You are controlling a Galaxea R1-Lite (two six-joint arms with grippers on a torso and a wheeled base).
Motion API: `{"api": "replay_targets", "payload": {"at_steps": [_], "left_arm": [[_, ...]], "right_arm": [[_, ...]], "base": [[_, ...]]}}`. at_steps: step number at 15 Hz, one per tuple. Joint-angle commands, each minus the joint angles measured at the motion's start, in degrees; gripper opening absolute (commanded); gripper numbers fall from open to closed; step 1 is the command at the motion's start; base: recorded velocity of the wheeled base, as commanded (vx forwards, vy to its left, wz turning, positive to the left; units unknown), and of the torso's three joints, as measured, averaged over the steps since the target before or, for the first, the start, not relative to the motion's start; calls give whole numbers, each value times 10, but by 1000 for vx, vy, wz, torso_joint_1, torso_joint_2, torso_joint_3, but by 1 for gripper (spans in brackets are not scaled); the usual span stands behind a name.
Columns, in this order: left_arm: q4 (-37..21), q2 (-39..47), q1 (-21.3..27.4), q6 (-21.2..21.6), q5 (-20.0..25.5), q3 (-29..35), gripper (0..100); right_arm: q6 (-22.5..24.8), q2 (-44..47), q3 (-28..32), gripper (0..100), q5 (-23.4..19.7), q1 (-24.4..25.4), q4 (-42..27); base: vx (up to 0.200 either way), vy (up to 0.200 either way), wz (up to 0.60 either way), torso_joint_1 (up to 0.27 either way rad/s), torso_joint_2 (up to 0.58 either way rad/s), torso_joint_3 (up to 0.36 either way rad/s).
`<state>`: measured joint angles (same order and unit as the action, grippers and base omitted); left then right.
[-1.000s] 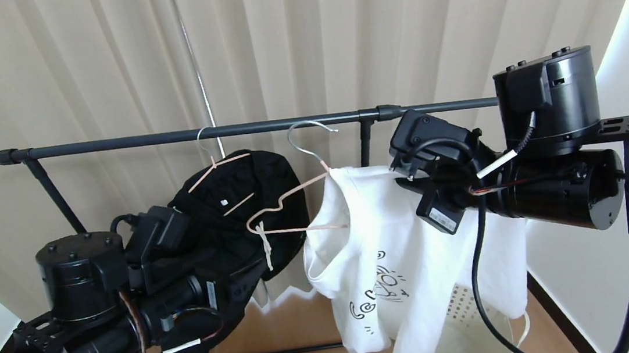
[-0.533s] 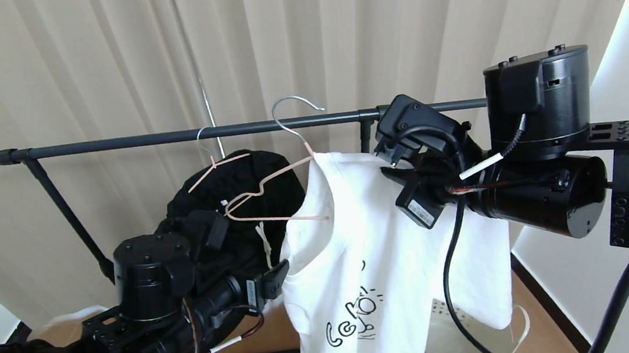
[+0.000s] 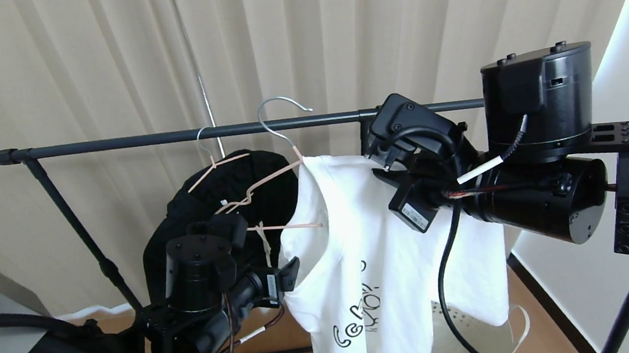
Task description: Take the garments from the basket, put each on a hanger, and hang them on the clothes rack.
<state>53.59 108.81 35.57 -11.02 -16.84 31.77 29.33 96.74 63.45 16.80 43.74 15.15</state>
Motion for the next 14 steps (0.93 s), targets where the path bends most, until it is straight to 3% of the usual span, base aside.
{"api": "replay_targets", "payload": {"at_steps": [1, 2, 3, 6, 8, 11, 14], "left_arm": [[2, 27, 3, 0, 0, -3, 100], [3, 36, 3, -1, 0, -2, 100], [14, 39, 3, 0, 0, -4, 0], [31, 37, 2, 2, -1, -6, 0], [33, 9, -23, 9, -2, -2, 0], [34, -8, -43, 14, -2, 3, 0], [34, -26, -66, 14, 1, 10, 0]], "right_arm": [[0, -10, -1, 0, 0, 1, 0], [0, -15, -3, 0, 0, 1, 0], [-1, -16, -3, 0, 0, 1, 0], [-2, -20, -8, 0, 0, -3, 0], [-49, -23, -25, 0, 2, -9, -1], [-60, -38, -49, 0, -2, -18, 0], [-144, -67, -98, 0, -8, -29, 1]], "base": [[0, 0, 0, 0, 0, 0], [0, 0, 0, 0, 0, 0], [0, 0, 0, 0, 0, 0], [0, 0, 0, 0, 0, 0], [0, 0, 0, 0, 0, 0], [0, 0, 0, 0, 0, 0], [0, 0, 0, 0, 0, 0]]}}
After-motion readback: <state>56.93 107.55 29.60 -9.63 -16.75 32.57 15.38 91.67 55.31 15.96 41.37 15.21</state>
